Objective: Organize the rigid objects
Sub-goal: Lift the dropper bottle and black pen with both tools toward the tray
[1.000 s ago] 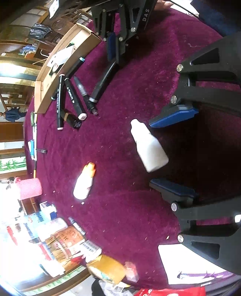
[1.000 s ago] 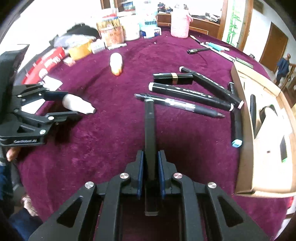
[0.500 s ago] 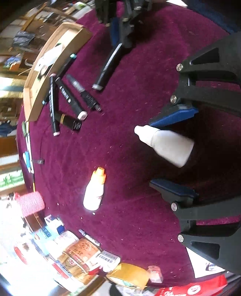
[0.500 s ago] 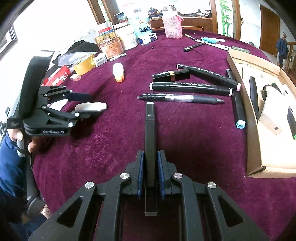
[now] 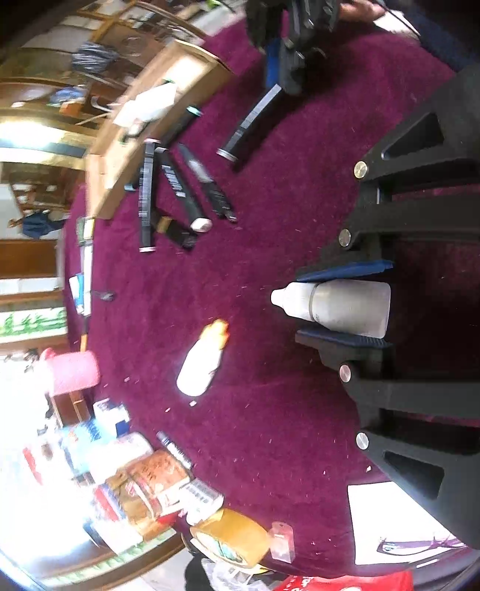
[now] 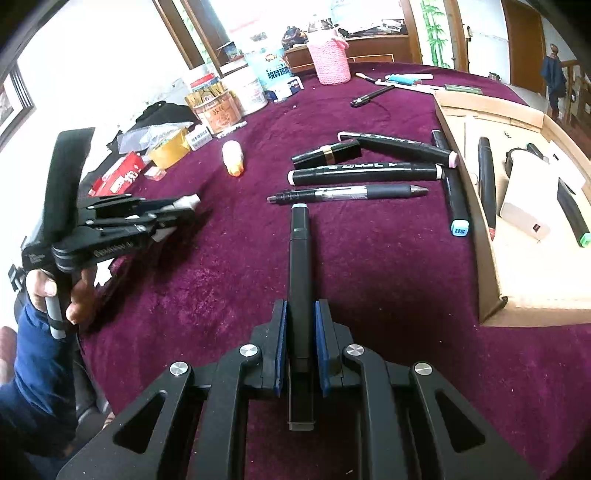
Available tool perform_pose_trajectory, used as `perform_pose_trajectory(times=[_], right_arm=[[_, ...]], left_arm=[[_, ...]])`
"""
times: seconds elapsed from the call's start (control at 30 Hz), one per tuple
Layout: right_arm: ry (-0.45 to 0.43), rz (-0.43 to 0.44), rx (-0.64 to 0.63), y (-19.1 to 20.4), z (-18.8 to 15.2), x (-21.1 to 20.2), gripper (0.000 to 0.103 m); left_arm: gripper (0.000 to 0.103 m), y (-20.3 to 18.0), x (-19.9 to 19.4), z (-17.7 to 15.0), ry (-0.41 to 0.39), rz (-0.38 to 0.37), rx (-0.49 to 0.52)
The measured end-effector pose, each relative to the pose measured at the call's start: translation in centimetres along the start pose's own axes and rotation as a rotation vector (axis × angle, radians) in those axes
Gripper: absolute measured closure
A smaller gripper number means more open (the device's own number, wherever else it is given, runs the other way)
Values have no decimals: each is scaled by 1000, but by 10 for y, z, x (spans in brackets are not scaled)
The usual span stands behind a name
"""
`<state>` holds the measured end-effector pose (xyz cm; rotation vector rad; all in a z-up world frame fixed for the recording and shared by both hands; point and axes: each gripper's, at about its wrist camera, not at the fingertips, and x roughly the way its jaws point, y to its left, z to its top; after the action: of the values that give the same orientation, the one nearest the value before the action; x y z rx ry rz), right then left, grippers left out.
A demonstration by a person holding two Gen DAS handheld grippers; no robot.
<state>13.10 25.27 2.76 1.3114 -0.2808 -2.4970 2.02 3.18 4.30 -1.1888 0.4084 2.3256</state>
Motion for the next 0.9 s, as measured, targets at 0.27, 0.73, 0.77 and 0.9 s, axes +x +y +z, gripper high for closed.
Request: perform_pose_trajectory(times=[0.27, 0.73, 0.77, 0.9], right_arm=[[-94, 46, -16, 17, 14, -44, 90], [-304, 49, -47, 42, 54, -172, 90], [-327, 50, -52, 44, 60, -190, 90], [-401, 6, -60, 49, 79, -254, 90]], left_arm=[[80, 14, -65, 19, -123, -47, -80], [80, -32, -226, 101, -335, -106, -69], [80, -39, -242, 110, -354, -107, -66], [79, -69, -303, 150, -418, -113, -36]])
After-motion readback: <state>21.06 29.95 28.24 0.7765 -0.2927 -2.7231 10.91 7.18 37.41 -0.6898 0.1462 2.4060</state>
